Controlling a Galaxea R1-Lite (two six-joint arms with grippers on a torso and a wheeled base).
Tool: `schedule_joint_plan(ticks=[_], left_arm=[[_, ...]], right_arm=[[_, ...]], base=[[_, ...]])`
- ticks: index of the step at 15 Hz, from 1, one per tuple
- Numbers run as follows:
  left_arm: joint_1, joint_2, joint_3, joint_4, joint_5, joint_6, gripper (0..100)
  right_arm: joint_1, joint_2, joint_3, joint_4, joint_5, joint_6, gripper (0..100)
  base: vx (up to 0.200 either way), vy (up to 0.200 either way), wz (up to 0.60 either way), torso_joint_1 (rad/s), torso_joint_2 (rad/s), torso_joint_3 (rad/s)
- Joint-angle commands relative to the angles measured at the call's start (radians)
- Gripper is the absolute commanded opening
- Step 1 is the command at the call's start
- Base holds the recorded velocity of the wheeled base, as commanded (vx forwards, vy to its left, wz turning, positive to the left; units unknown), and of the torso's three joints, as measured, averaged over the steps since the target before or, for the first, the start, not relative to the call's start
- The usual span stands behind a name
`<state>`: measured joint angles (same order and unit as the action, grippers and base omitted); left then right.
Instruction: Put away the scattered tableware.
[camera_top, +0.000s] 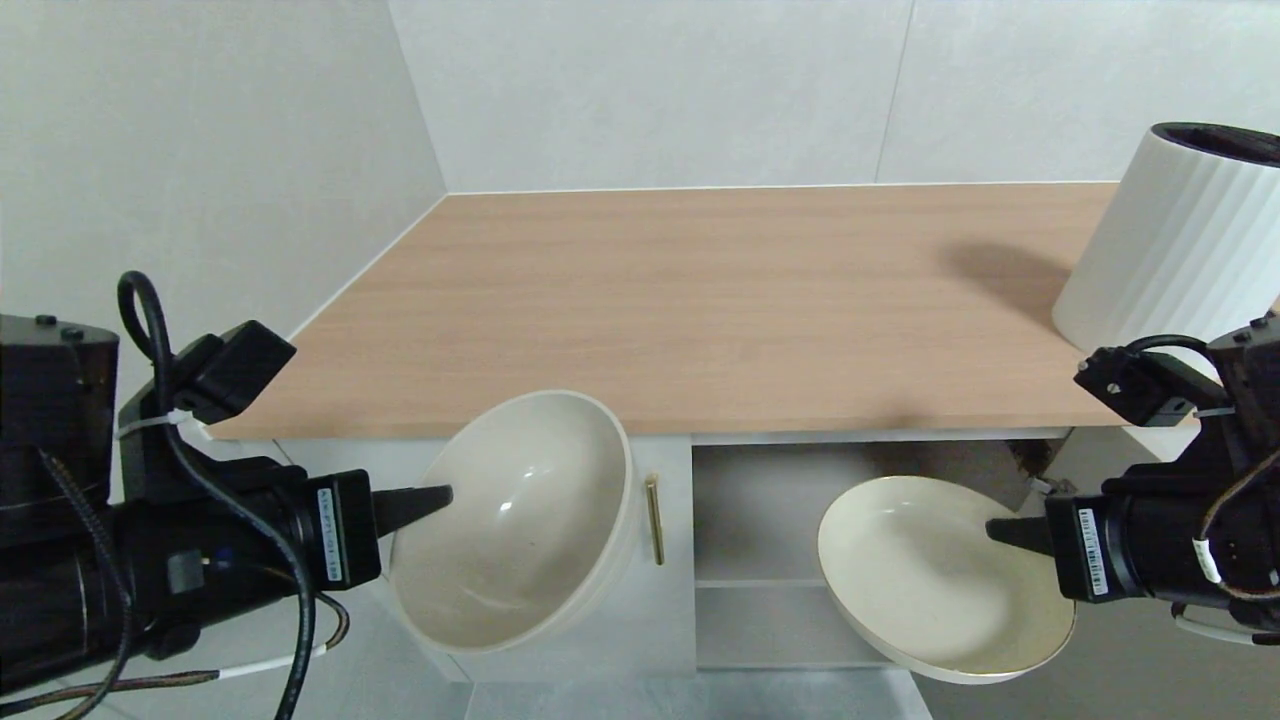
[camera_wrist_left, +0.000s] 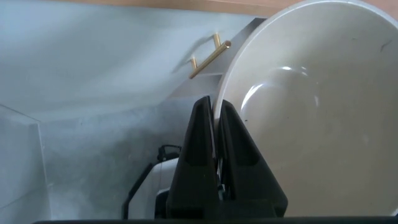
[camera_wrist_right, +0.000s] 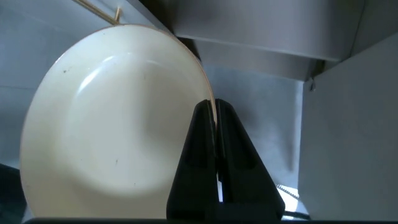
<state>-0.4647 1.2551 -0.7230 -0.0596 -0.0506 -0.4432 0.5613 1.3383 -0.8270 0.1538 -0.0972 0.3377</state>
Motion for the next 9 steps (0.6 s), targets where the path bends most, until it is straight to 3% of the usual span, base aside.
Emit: schedule_joint_plan(ticks=[1, 4, 9], left_arm=[[-0.008, 0.004, 0.000, 0.009, 0.000, 0.000, 0], [-0.011, 0.006, 0.000, 0.027, -0.002, 0.021, 0], [-0.009, 0.013, 0.000, 0.029, -0.002, 0.021, 0]], right_arm=[[0.000, 0.004, 0.016, -0.002, 0.001, -0.005, 0], [0.000, 0.001, 0.025, -0.007, 0.001, -0.023, 0], [0.000, 0.001, 0.048, -0.022, 0.001, -0.043, 0]], base=[[0.000, 0.000, 0.00, -0.080, 0.19, 0.110], [0.000, 0.000, 0.00, -0.165, 0.38, 0.209], [0.000, 0.000, 0.00, -0.203, 0.46, 0.256]])
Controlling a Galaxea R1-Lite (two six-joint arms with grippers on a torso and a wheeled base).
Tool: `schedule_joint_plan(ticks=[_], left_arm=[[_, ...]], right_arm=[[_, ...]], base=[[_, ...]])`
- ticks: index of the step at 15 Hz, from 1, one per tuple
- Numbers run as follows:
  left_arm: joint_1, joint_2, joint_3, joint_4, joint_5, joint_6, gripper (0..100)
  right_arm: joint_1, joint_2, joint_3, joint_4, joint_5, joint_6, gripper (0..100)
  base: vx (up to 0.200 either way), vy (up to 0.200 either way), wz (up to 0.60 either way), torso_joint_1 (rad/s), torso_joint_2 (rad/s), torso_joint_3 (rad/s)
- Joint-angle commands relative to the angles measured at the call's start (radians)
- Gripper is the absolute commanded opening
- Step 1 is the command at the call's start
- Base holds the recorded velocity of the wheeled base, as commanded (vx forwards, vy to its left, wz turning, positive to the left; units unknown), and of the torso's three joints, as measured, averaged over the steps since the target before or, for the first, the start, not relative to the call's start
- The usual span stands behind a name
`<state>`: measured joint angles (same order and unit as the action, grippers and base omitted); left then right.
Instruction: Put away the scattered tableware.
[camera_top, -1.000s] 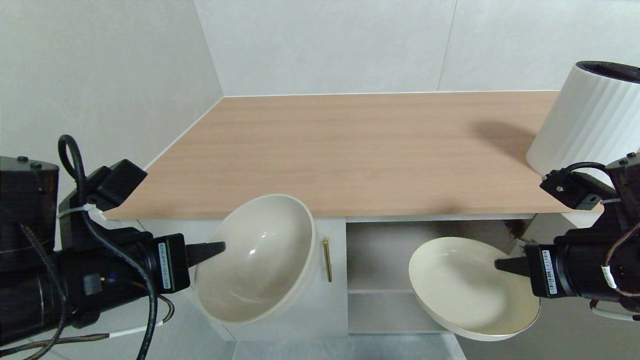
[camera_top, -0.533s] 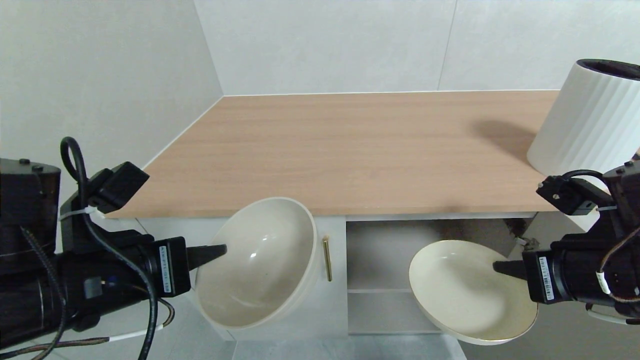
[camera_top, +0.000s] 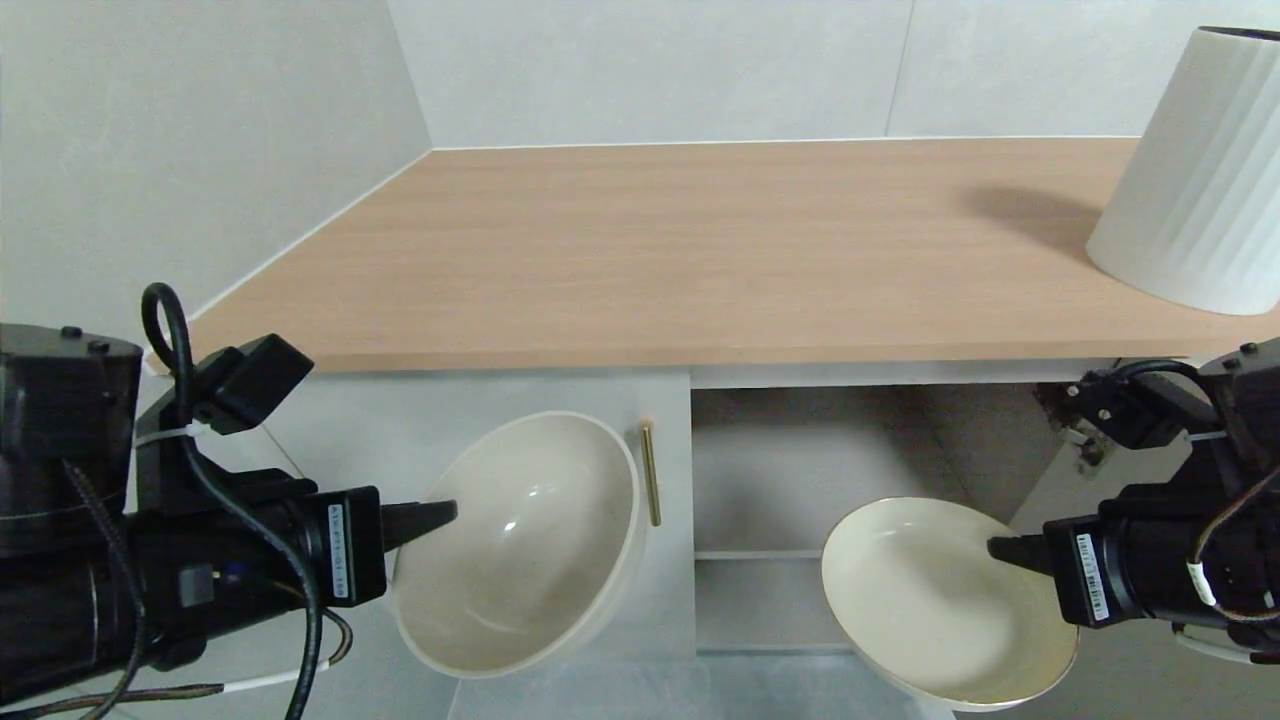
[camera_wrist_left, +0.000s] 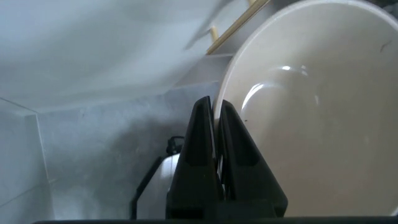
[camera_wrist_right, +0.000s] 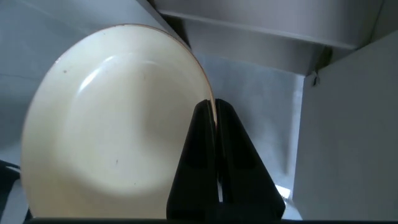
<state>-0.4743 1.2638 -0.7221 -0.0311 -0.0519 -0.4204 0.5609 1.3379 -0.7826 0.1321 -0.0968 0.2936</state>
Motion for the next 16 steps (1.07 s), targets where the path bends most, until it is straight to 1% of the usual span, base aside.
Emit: schedule_joint_plan(ticks=[1, 7, 9, 12, 16], left_arm=[[0.000, 0.005, 0.000, 0.002, 0.000, -0.001, 0], [0.000, 0.005, 0.000, 0.002, 0.000, -0.001, 0], [-0.001, 0.005, 0.000, 0.002, 0.000, -0.001, 0], [-0.001, 0.005, 0.000, 0.002, 0.000, -0.001, 0], [-0.001, 0.005, -0.002, 0.002, 0.000, -0.001, 0]], right_arm=[[0.001, 0.003, 0.006, 0.000, 0.000, -0.013, 0], [0.001, 0.004, 0.017, -0.002, 0.002, -0.025, 0], [0.001, 0.006, 0.022, -0.008, 0.002, -0.037, 0], [0.001, 0.026, 0.045, -0.052, 0.000, -0.050, 0], [0.001, 0.153, 0.045, -0.111, -0.014, -0.065, 0]], base=[[0.000, 0.000, 0.00, -0.203, 0.46, 0.266], [0.000, 0.000, 0.00, -0.171, 0.42, 0.242], [0.000, 0.000, 0.00, -0.041, 0.12, 0.080], [0.000, 0.000, 0.00, -0.007, 0.02, 0.014], [0.000, 0.000, 0.00, 0.000, 0.00, 0.000]])
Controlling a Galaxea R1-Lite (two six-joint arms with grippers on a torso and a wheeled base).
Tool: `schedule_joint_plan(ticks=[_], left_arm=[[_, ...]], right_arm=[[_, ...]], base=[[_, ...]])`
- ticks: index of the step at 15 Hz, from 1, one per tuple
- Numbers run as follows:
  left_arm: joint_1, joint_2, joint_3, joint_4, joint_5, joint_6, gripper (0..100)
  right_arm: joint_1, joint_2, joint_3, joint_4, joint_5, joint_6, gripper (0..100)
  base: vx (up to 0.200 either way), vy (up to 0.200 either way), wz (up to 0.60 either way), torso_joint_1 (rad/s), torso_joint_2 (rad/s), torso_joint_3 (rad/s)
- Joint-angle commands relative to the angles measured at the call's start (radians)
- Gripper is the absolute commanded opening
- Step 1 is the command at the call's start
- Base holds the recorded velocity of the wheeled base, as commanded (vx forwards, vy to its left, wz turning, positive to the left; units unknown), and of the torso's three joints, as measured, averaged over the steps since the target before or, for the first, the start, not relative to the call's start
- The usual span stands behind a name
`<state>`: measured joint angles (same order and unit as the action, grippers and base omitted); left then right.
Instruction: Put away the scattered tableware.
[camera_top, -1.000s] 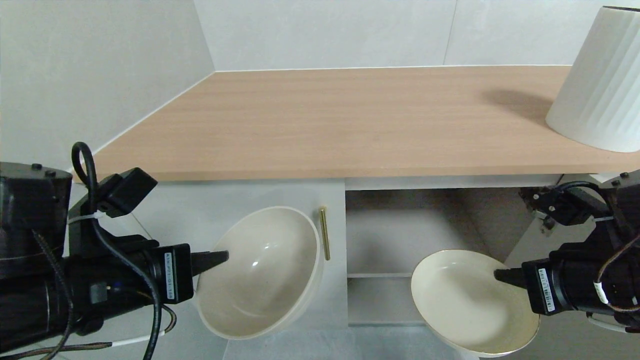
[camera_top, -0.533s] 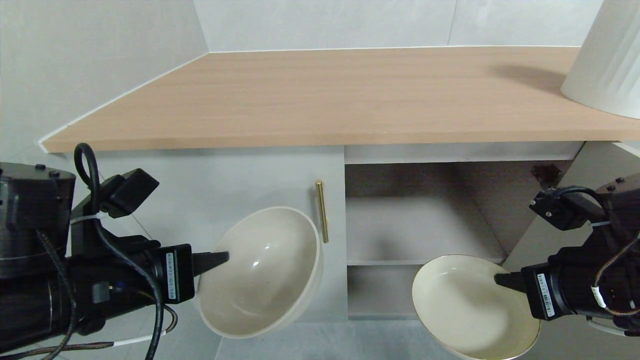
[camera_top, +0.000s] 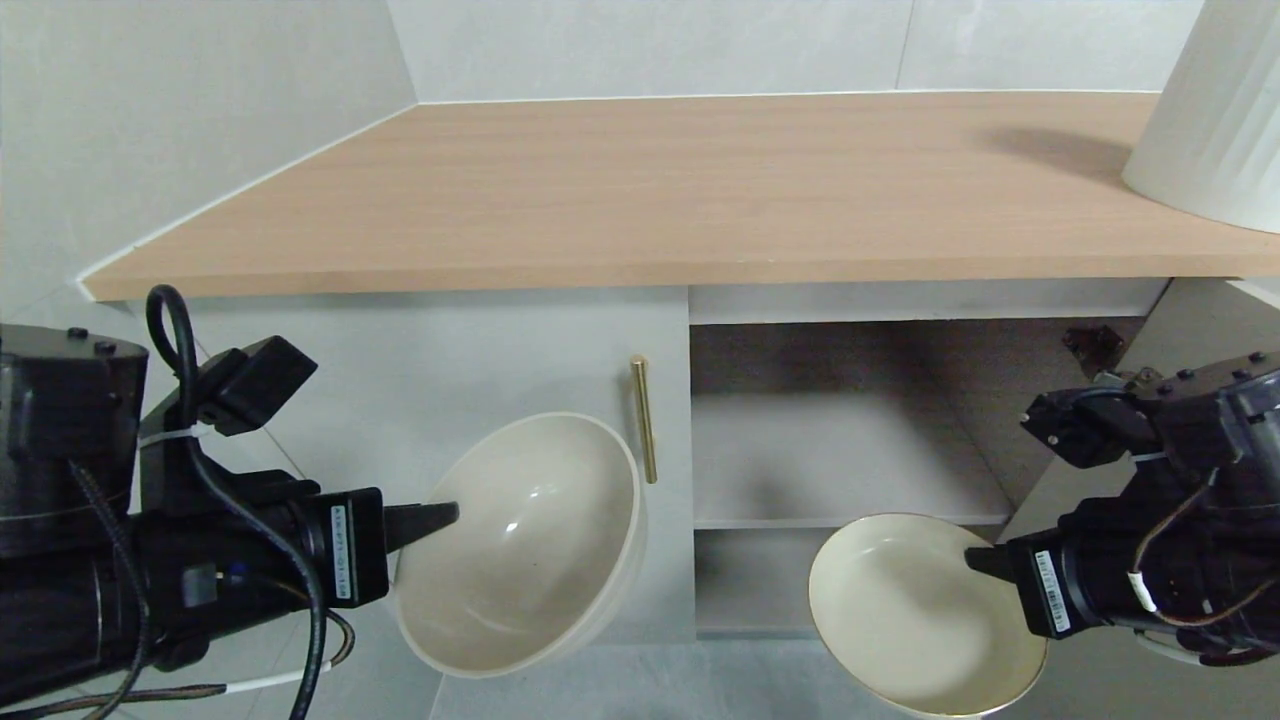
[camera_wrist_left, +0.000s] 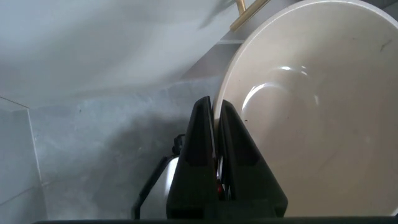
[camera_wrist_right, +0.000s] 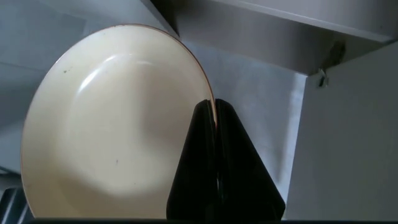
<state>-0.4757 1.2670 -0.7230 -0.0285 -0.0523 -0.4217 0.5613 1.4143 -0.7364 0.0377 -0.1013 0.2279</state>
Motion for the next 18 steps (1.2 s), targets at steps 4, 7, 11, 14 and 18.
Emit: schedule_joint_plan(ticks=[4, 7, 11, 14, 18], left_arm=[[0.000, 0.008, -0.001, -0.001, 0.000, 0.000, 0], [0.000, 0.011, -0.001, -0.001, -0.014, 0.000, 0], [0.000, 0.012, -0.001, -0.002, -0.023, 0.000, 0], [0.000, 0.018, 0.000, -0.001, -0.024, 0.000, 0], [0.000, 0.032, 0.000, -0.002, -0.024, 0.000, 0]], right_arm=[[0.000, 0.331, -0.017, -0.186, -0.060, 0.107, 0], [-0.021, 0.537, -0.008, -0.438, -0.150, 0.156, 0], [-0.063, 0.657, -0.026, -0.599, -0.238, 0.206, 0], [-0.118, 0.738, -0.089, -0.657, -0.304, 0.211, 0], [-0.167, 0.810, -0.209, -0.660, -0.402, 0.231, 0]], base=[[0.000, 0.000, 0.00, 0.000, 0.00, 0.000], [0.000, 0.000, 0.00, 0.000, 0.00, 0.000], [0.000, 0.000, 0.00, 0.000, 0.00, 0.000], [0.000, 0.000, 0.00, 0.000, 0.00, 0.000], [0.000, 0.000, 0.00, 0.000, 0.00, 0.000]])
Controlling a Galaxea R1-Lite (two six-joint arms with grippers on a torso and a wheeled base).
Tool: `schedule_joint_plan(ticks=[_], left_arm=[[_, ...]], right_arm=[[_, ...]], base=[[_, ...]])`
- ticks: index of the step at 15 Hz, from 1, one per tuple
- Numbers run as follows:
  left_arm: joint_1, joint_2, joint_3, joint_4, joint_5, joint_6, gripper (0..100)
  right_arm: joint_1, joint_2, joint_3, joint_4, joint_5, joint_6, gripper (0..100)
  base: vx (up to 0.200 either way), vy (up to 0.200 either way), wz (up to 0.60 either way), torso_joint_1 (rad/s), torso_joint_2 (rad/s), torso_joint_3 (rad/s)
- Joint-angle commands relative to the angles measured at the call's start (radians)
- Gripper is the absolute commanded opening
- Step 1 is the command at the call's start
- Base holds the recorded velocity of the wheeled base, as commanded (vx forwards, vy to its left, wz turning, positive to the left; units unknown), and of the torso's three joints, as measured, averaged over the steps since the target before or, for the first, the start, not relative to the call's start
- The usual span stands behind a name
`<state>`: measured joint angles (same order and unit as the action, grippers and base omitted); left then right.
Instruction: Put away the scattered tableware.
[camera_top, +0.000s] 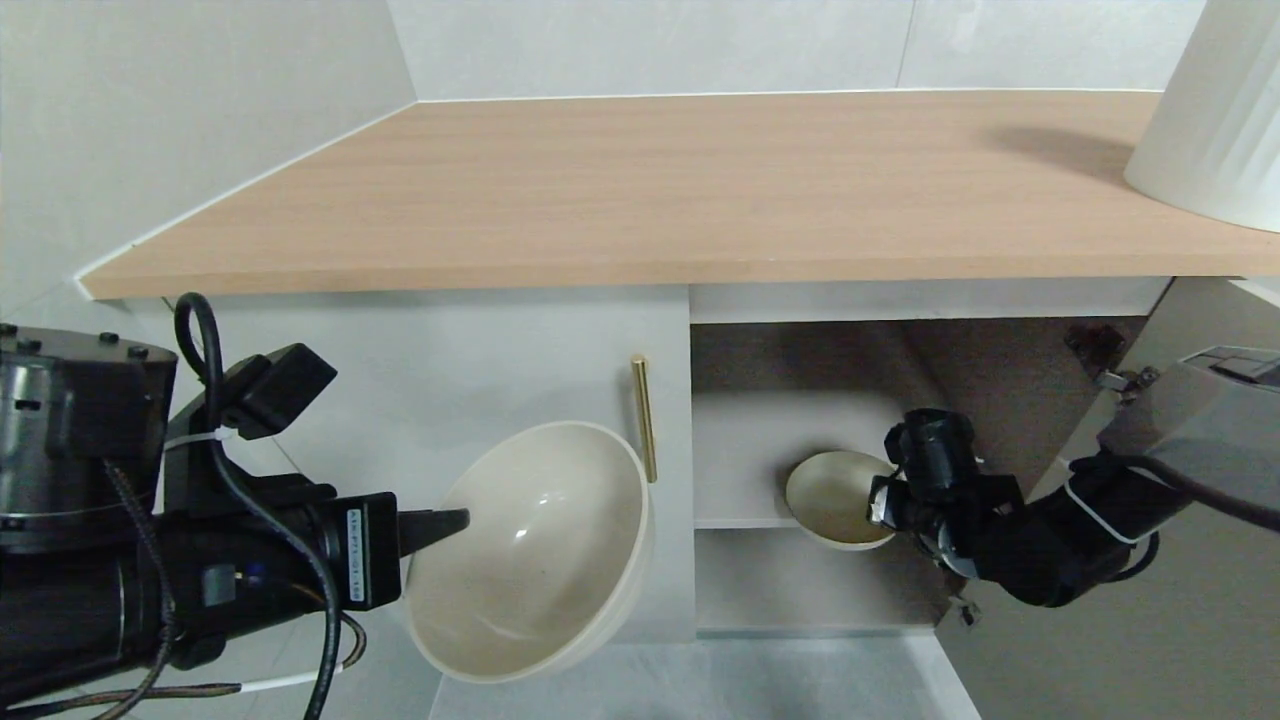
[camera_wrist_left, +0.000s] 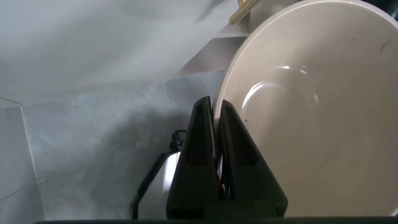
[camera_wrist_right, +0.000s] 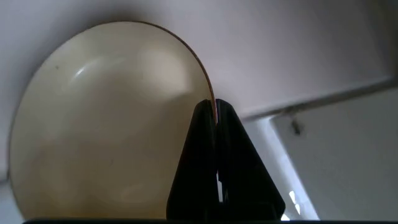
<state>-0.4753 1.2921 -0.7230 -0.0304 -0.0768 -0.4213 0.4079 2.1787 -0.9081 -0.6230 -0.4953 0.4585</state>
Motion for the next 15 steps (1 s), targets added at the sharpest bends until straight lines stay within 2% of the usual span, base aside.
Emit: schedule_joint_plan(ticks=[1, 6, 12, 13, 15], left_arm=[[0.000, 0.010, 0.000, 0.000, -0.001, -0.001, 0], [0.000, 0.019, 0.002, 0.000, -0.001, -0.002, 0], [0.000, 0.019, 0.007, 0.000, -0.001, -0.002, 0], [0.000, 0.019, 0.007, 0.000, 0.000, -0.002, 0], [0.000, 0.021, 0.005, 0.000, -0.001, -0.002, 0]], right_arm=[[-0.020, 0.056, -0.071, 0.000, -0.012, 0.000, 0], [-0.032, 0.110, -0.176, 0.005, -0.060, 0.003, 0], [-0.040, 0.113, -0.196, 0.005, -0.060, 0.005, 0], [-0.041, 0.113, -0.196, 0.005, -0.060, 0.005, 100], [-0.040, 0.093, -0.192, 0.003, -0.060, 0.028, 100]], base=[[0.000, 0.000, 0.00, 0.000, 0.00, 0.000], [0.000, 0.000, 0.00, 0.000, 0.00, 0.000], [0.000, 0.000, 0.00, 0.000, 0.00, 0.000], [0.000, 0.000, 0.00, 0.000, 0.00, 0.000], [0.000, 0.000, 0.00, 0.000, 0.00, 0.000]])
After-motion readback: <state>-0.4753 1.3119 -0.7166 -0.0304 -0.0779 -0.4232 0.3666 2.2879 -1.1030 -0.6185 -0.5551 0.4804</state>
